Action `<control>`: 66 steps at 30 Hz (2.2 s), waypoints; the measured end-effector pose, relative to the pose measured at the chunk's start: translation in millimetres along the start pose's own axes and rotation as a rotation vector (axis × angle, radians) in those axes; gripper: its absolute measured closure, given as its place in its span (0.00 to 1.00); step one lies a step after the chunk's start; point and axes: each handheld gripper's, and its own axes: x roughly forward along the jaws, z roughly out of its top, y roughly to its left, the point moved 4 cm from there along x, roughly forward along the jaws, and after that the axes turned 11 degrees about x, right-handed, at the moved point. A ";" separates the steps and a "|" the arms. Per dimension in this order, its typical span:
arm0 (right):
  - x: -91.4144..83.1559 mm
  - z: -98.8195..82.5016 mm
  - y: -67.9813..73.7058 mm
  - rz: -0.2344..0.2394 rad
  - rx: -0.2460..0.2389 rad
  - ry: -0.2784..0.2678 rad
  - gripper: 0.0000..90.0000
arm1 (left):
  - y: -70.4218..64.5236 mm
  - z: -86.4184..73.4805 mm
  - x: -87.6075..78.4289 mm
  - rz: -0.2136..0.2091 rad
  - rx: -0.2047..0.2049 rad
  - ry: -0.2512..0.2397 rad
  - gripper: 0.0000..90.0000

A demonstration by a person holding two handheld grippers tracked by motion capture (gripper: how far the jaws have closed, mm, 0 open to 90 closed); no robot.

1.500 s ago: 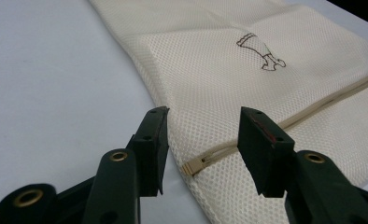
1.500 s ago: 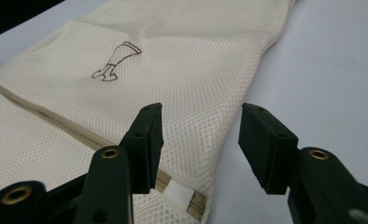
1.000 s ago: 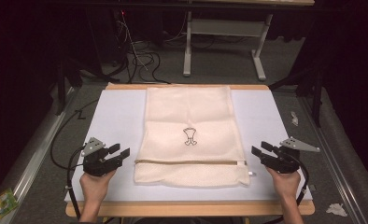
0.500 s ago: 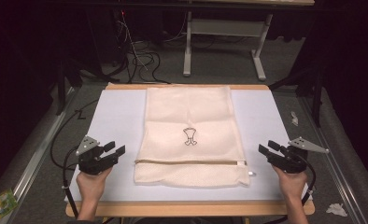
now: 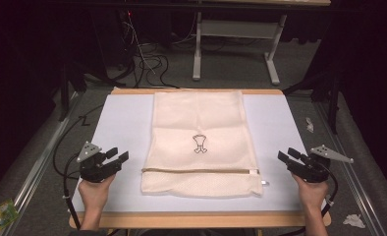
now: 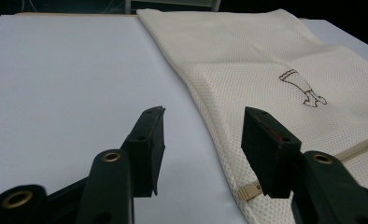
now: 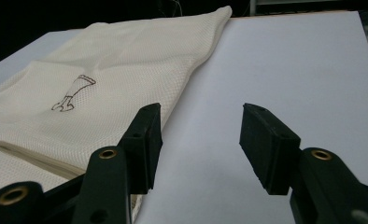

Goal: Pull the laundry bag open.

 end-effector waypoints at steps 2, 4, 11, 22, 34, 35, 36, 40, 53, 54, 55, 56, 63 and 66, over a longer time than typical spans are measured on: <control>-0.6 0.0 -2.4 -0.007 0.001 -0.002 0.55 | 1.3 -0.8 1.0 0.005 -0.001 0.005 0.55; -0.3 -0.4 -5.1 -0.013 0.008 -0.001 0.55 | 2.6 -1.7 1.5 0.009 -0.005 0.006 0.55; -0.6 -0.6 -11.2 -0.031 0.025 0.001 0.55 | 8.0 -5.8 5.2 0.023 -0.022 0.012 0.55; 0.5 -0.6 -19.5 -0.053 0.037 0.001 0.56 | 13.5 -10.7 9.7 0.041 -0.033 0.023 0.55; 4.8 -4.4 -26.5 -0.074 0.049 0.010 0.56 | 17.3 -17.5 18.6 0.063 -0.042 0.046 0.54; 5.2 -4.6 -26.7 -0.076 0.051 0.010 0.56 | 17.5 -17.8 19.1 0.063 -0.039 0.050 0.54; 5.6 -4.9 -26.9 -0.077 0.052 0.011 0.56 | 17.6 -18.0 19.5 0.065 -0.038 0.051 0.54; 8.6 -5.9 -27.9 -0.085 0.052 0.020 0.56 | 18.2 -19.2 22.1 0.072 -0.037 0.055 0.54; 17.8 -8.8 -30.1 -0.110 0.037 0.035 0.57 | 19.9 -25.6 32.7 0.091 -0.031 0.079 0.54; 18.3 -8.7 -30.2 -0.110 0.035 0.035 0.57 | 19.8 -26.1 33.7 0.093 -0.032 0.083 0.54; 18.7 -8.8 -30.2 -0.111 0.036 0.035 0.57 | 19.9 -26.6 34.7 0.095 -0.029 0.085 0.54; 19.1 -8.8 -30.3 -0.112 0.035 0.035 0.57 | 20.0 -26.9 35.3 0.096 -0.027 0.087 0.53; 23.9 -9.7 -30.8 -0.121 0.027 0.041 0.57 | 21.1 -29.3 39.3 0.105 -0.031 0.094 0.52; 25.2 -10.0 -30.9 -0.123 0.029 0.041 0.57 | 21.5 -31.0 41.7 0.108 -0.033 0.101 0.52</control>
